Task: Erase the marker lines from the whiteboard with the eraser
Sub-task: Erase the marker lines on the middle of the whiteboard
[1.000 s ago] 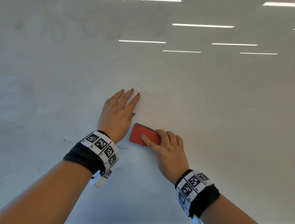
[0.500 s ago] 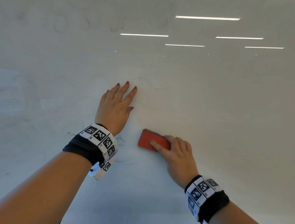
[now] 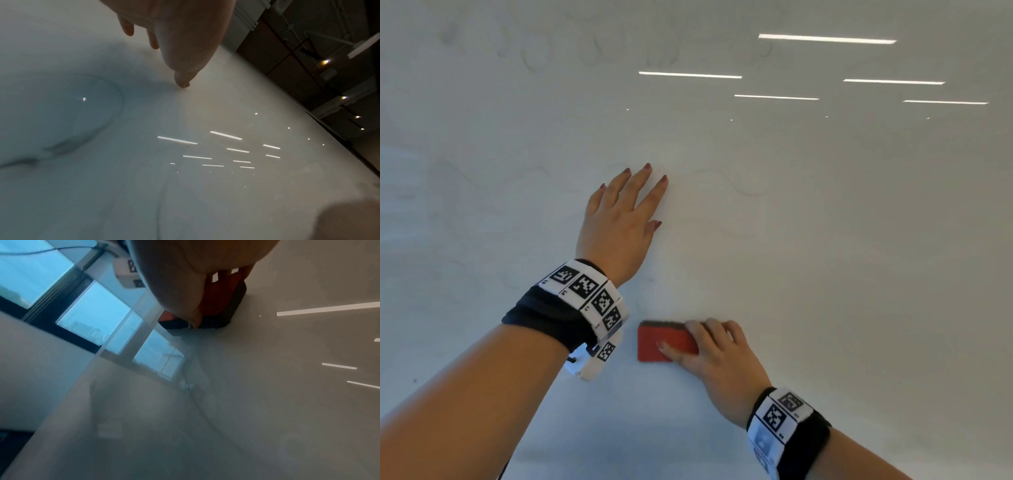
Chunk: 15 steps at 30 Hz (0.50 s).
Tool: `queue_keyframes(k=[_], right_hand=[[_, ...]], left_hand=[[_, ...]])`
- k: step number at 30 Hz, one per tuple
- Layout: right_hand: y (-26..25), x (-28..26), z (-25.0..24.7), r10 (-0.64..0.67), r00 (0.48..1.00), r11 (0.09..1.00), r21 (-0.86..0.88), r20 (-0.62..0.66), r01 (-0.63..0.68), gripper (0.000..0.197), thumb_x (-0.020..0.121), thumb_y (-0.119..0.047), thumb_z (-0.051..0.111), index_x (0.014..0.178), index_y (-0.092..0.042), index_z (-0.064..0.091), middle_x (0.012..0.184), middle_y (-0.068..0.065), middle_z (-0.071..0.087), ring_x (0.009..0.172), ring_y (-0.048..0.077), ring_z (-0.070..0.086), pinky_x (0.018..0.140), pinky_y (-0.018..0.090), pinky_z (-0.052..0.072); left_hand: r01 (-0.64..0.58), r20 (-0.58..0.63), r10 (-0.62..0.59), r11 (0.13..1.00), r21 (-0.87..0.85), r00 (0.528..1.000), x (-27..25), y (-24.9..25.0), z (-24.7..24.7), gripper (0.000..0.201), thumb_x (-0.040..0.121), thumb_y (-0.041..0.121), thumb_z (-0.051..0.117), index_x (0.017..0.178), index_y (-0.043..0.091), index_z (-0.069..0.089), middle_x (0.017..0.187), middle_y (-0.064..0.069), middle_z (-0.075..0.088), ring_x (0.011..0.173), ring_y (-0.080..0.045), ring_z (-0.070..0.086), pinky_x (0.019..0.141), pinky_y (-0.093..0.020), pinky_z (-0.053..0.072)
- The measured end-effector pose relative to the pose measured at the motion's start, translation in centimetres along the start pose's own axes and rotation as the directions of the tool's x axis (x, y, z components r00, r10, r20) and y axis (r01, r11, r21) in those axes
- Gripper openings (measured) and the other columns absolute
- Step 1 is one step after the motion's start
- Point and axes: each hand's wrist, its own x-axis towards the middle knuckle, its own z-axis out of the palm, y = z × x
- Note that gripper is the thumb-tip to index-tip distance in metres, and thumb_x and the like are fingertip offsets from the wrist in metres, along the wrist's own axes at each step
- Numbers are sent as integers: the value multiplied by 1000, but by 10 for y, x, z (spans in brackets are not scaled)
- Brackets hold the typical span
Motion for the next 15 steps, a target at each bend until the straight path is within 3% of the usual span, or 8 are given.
queue_keyframes(k=[3,5,8,11,15], right_hand=[[4,-22,10,-69,995,997,-42,75,72,59,82,-21,37,137,-41,40,122,5,48,105,28,47,90,44,41],[14,-28,8,-41,998,998,-45,37,42,60,81,-19,35,137,-42,41,123,4,49,106,28,48,90,42,40],[35,-14,-10,145,981,989,-20,-133,-149,68,76,-13,48,139,-40,42,126,8,48,105,31,47,88,43,33],[52,16,-36,351,905,936,54,-242,-348,80,70,-4,65,139,-39,44,126,11,49,105,32,45,87,44,33],[47,35,-38,423,861,906,101,-282,-411,81,73,-5,72,140,-38,41,127,11,46,105,31,43,88,43,32]], left_hand=[[-3,-5,3,1000,-12,1000,-1,0,2,56,97,32,44,149,26,23,156,-1,19,142,-27,18,113,-46,19],[-3,-18,3,1000,-26,1000,0,1,3,56,97,31,45,149,26,24,156,-1,20,142,-28,19,113,-47,19],[-5,-39,4,999,-37,999,0,0,5,57,95,30,49,148,25,28,155,-2,23,141,-28,21,111,-48,20],[-15,-48,14,999,-30,999,0,-1,6,57,95,30,50,147,25,29,154,-2,25,140,-29,24,110,-49,23],[-25,-59,23,999,-33,998,0,-2,6,58,94,30,52,147,24,30,153,-3,28,139,-30,26,109,-50,24]])
